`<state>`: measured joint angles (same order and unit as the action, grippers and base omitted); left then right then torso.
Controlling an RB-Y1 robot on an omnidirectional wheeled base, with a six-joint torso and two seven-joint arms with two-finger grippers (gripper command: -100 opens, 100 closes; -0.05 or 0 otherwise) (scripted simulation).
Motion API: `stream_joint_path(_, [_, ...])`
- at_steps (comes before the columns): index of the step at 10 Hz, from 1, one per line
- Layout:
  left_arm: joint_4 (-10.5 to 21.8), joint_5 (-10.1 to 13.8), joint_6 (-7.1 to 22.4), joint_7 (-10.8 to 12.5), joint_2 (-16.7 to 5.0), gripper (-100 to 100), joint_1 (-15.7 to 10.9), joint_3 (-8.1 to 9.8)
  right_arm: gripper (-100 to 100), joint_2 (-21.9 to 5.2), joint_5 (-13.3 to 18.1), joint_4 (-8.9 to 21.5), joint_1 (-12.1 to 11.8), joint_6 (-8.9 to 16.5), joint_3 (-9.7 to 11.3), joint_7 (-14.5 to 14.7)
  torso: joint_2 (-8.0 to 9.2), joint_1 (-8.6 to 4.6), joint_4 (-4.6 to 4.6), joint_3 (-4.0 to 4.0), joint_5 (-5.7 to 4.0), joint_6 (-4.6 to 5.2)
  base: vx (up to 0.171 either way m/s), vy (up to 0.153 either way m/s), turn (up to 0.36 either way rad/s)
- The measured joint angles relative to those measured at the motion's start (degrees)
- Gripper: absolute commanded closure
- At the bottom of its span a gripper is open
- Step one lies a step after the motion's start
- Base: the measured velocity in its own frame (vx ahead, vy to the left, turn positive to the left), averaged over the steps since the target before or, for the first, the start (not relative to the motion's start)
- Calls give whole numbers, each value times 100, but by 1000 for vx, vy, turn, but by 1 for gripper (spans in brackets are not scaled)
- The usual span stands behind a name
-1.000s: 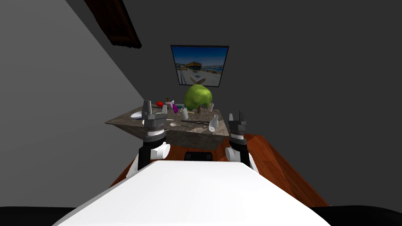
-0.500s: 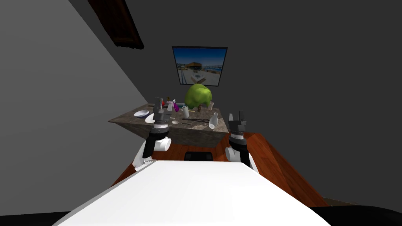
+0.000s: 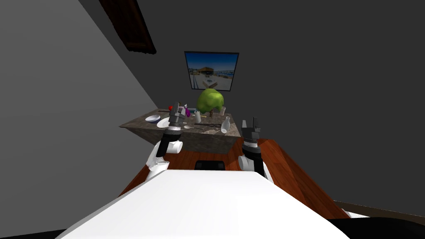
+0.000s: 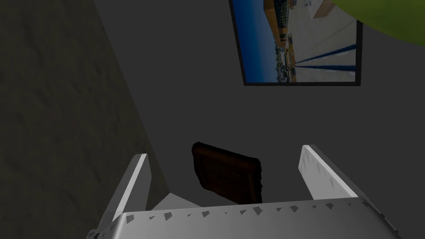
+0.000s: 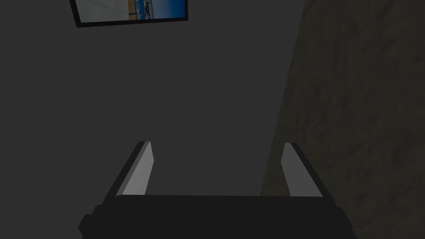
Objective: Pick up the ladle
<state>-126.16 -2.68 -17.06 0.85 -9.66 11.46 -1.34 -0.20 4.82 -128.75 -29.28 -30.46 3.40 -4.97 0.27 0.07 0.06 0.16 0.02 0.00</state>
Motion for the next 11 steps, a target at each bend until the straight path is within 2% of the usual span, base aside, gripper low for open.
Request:
stream_joint_path(5, [456, -78, 717, -9, -107, -100, -672, 139, 0, 0, 0, 0, 0, 0, 0, 0, -1, 8, 0, 0, 2, -2, -76, 28, -15])
stream_joint_path(9, [820, -164, 1398, -34, -133, -100, -1228, 218, 0, 0, 0, 0, 0, 0, 0, 0, -5, -2, 0, -2, 0, -1, -72, 15, -12])
stream_joint_path(11, [1100, -199, 1706, -47, -149, -100, -1572, 273, 0, 0, 0, 0, -1, 0, 0, 0, -7, 3, 0, -3, 1, -2, -39, 23, -7])
